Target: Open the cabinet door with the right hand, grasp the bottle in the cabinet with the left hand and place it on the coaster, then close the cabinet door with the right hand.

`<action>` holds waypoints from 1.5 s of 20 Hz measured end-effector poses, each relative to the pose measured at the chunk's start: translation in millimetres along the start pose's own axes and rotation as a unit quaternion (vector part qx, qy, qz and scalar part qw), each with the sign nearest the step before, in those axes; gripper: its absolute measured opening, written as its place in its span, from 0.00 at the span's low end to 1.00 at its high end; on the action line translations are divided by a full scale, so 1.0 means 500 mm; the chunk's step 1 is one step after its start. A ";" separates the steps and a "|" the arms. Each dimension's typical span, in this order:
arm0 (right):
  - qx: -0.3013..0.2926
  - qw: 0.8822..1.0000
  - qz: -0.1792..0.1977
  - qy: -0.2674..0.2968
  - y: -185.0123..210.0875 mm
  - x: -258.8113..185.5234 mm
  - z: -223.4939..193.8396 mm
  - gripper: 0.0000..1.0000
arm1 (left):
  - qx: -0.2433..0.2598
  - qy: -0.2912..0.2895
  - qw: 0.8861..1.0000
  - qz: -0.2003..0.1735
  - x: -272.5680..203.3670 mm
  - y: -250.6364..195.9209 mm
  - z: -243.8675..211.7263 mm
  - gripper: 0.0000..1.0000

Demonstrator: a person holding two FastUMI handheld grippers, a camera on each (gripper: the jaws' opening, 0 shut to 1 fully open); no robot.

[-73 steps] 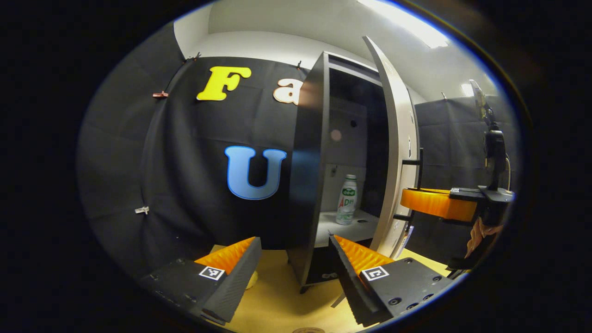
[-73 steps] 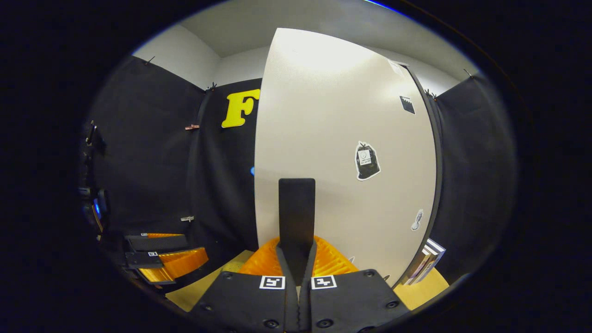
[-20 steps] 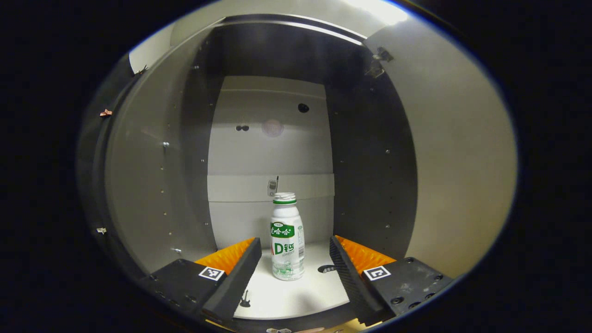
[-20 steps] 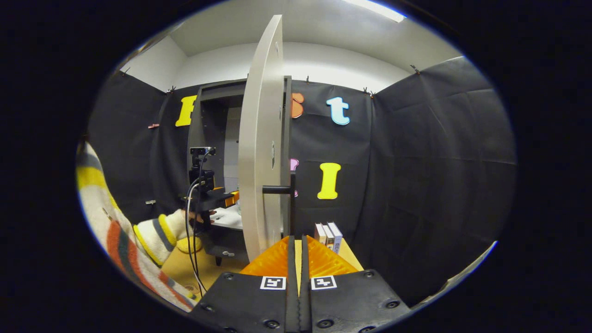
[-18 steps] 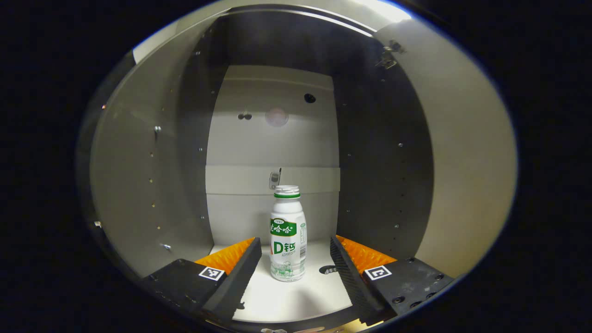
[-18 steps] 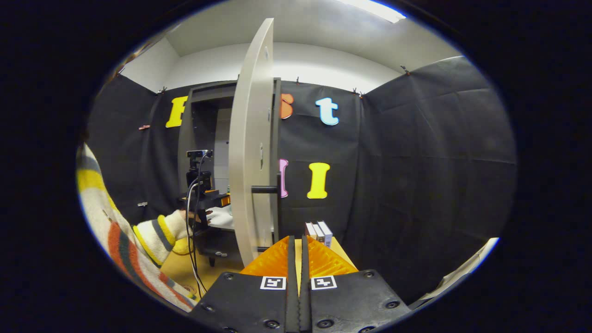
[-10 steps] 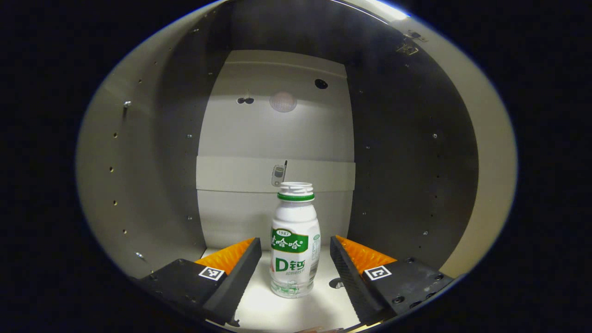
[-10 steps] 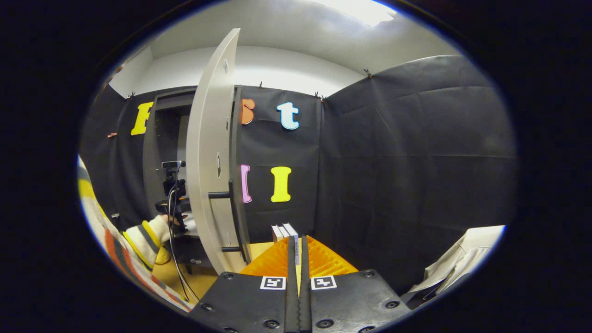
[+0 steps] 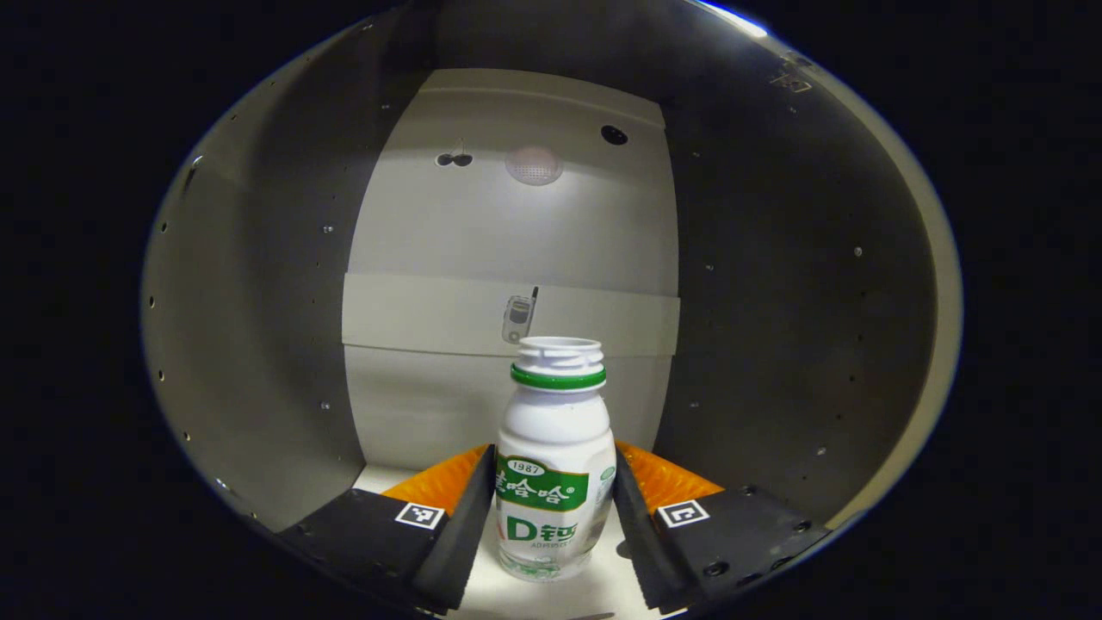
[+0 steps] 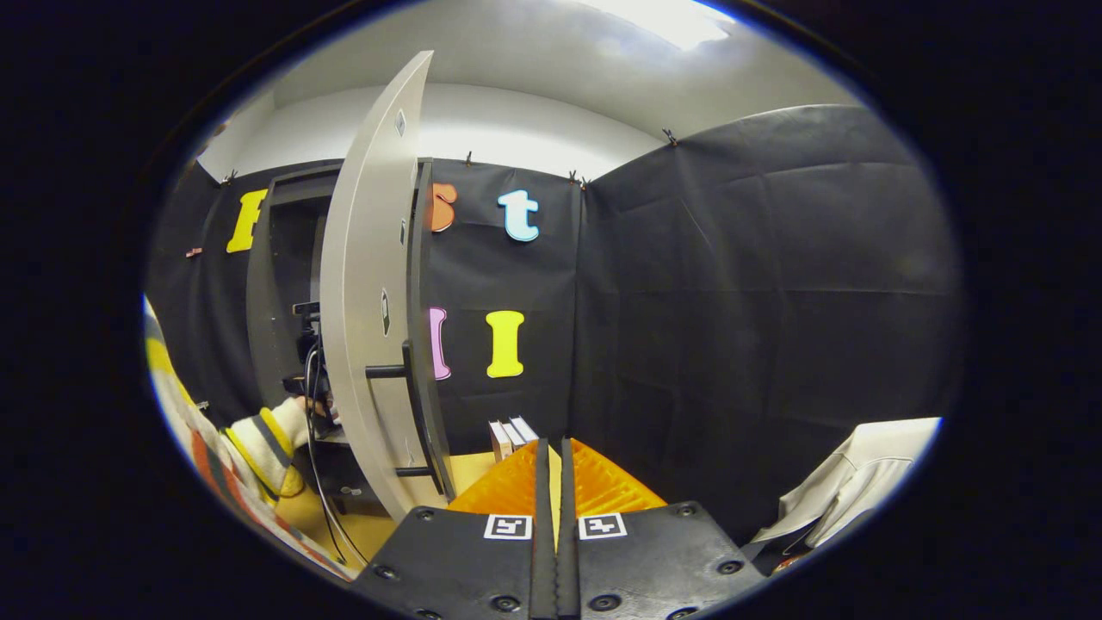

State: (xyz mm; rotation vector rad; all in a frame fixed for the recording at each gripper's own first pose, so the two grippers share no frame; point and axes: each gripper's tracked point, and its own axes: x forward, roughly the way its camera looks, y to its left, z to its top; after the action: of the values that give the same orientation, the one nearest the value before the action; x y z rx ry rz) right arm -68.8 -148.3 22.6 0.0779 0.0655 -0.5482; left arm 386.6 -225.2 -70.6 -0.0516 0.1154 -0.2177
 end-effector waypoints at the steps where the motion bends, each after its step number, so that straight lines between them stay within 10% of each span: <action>1: 0.000 1.000 0.005 -0.003 0.007 0.001 0.005 0.05 | 0.002 -0.001 1.000 -0.010 -0.016 -0.004 0.011 0.73; 16: -0.020 0.999 0.037 -0.025 0.077 -0.025 0.013 0.05 | 0.035 -0.058 0.989 -0.135 -0.460 0.012 0.141 0.72; 22: -0.024 0.973 0.228 -0.009 0.224 -0.070 -0.007 0.07 | 0.021 -0.042 0.996 -0.076 -0.624 0.065 0.097 0.72; 30: -0.014 0.903 0.426 0.056 0.368 -0.054 -0.068 0.13 | 0.025 -0.022 0.996 0.086 -0.860 0.117 -0.001 0.72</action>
State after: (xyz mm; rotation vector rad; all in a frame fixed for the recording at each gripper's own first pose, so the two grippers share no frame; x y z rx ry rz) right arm 2.8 25.4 1.5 0.1001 0.1414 0.3387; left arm -18.1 -74.4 -28.0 0.0036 0.0694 -0.0470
